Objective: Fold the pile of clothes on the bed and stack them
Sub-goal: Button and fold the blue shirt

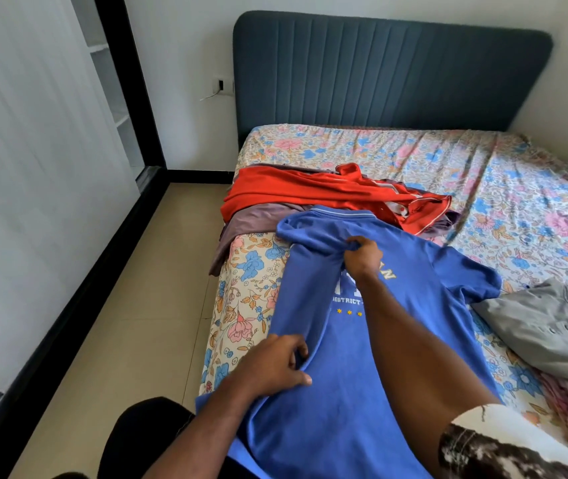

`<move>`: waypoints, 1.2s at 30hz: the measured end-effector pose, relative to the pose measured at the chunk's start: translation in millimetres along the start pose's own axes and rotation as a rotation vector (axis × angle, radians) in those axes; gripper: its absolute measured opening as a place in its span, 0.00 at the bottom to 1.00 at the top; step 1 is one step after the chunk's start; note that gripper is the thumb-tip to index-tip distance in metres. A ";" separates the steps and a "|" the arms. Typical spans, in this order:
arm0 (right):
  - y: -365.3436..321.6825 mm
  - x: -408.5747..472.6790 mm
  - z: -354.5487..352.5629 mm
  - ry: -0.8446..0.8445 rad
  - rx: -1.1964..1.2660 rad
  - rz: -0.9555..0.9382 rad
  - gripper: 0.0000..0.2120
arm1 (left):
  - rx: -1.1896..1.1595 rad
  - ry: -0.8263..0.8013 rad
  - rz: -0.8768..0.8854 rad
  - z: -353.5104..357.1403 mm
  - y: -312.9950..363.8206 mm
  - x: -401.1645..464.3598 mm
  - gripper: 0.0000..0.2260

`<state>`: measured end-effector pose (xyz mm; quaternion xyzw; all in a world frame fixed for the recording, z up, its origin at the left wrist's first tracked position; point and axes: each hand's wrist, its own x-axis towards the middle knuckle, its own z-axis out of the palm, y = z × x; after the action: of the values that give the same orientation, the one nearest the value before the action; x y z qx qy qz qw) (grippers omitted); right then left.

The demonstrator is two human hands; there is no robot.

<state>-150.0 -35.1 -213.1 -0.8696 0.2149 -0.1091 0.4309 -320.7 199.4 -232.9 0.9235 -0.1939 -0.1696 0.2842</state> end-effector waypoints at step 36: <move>54.4 -181.4 -41.0 -0.424 -0.388 -0.377 0.19 | -0.164 -0.004 -0.019 13.9 25.6 -89.0 0.06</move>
<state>-340.9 -8.2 -232.4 -0.9632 -0.0272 0.0392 0.2645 -410.5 213.9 -210.6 0.8986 -0.1711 -0.1894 0.3568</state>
